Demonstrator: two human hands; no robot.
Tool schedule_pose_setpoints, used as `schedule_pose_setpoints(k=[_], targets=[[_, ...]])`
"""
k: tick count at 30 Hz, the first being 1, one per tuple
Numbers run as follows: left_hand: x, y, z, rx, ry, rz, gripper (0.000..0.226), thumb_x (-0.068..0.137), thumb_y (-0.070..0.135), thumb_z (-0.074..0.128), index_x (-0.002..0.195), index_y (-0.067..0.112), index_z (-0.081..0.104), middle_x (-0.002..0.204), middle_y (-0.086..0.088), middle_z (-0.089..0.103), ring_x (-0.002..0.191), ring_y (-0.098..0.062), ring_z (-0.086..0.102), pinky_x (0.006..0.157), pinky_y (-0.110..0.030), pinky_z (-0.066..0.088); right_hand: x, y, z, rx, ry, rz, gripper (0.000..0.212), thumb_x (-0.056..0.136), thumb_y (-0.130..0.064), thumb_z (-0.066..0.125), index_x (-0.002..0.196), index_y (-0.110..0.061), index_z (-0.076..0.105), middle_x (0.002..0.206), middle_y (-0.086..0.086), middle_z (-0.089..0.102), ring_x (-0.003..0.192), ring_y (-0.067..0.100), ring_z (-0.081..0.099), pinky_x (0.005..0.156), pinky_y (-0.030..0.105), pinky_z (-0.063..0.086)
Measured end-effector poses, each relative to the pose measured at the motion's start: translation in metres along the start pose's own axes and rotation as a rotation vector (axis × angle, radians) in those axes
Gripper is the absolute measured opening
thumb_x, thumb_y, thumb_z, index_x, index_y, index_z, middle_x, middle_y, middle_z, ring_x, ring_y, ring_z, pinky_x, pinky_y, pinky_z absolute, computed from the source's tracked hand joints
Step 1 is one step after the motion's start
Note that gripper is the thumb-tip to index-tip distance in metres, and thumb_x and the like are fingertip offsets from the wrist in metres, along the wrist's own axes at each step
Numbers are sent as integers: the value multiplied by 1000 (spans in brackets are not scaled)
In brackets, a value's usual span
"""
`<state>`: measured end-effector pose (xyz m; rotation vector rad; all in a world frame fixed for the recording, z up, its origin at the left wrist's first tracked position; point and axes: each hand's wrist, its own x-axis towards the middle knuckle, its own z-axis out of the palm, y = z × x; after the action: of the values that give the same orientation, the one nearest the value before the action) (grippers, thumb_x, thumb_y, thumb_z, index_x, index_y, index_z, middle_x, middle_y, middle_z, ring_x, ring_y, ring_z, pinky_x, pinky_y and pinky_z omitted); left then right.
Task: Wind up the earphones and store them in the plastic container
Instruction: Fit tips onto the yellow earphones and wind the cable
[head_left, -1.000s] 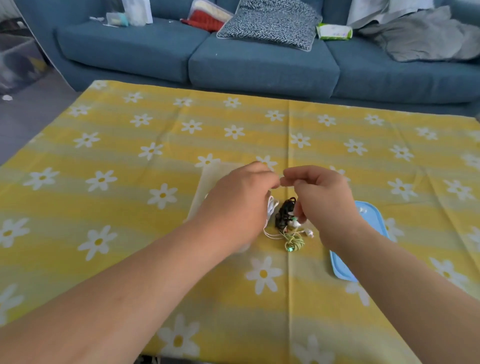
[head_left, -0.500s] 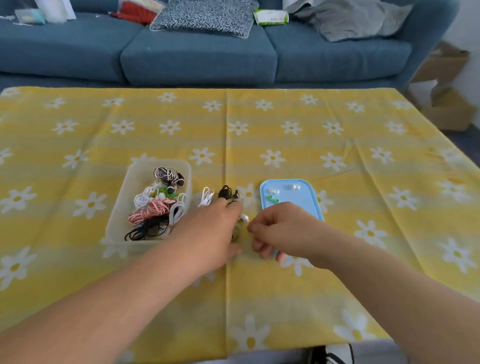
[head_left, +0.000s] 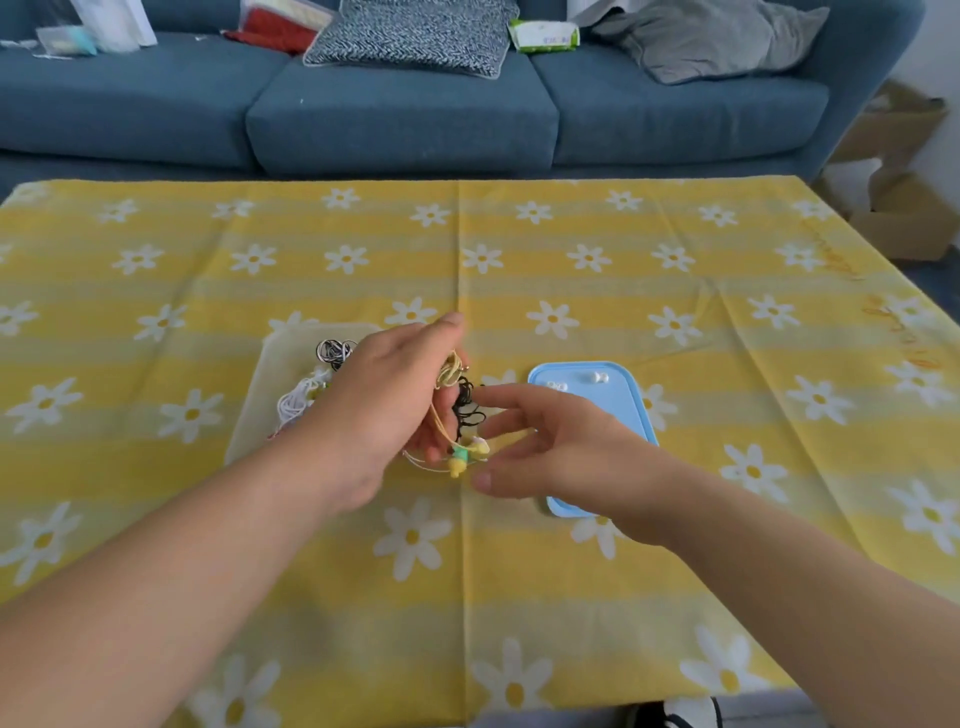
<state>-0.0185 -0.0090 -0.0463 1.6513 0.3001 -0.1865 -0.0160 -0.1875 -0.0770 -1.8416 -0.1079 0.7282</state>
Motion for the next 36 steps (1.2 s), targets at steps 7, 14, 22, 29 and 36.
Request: schedule_pose_setpoints(k=[7,14,22,29,36], targets=[[-1,7,-12,-312,-129,-102,17,92,9,72,103,9,59,75,-10,67,62,-24,70,50,-28,58,5,-6,8,403,-249,-83,33,85,-7,70,118,-5,65,117,16,73,114,36,69,96,47,57],[-2,3,-18,-218,-135,-57,26,85,-9,73,95,9,56,86,-14,75,77,-29,76,67,-32,65,14,-8,1,661,-89,-129,37,91,-13,67,125,4,65,101,21,70,92,32,68,77,36,60],[-4,-1,-12,87,-134,61,15,89,12,76,104,16,73,86,-16,77,70,-20,74,65,-33,64,10,-4,1,526,45,-134,28,90,-13,68,112,5,72,93,27,69,84,31,66,76,34,60],[-2,-3,-11,144,-177,75,12,91,6,74,101,12,75,80,-9,78,67,-13,75,61,-19,58,7,-2,-4,562,50,-119,25,87,-7,70,109,4,73,89,20,73,80,24,71,76,31,62],[0,-6,-14,141,-215,58,9,92,13,74,100,12,74,91,-13,79,73,-15,76,65,-20,59,5,-5,-6,611,77,-104,31,77,-10,75,104,5,73,81,19,71,71,23,71,69,29,62]])
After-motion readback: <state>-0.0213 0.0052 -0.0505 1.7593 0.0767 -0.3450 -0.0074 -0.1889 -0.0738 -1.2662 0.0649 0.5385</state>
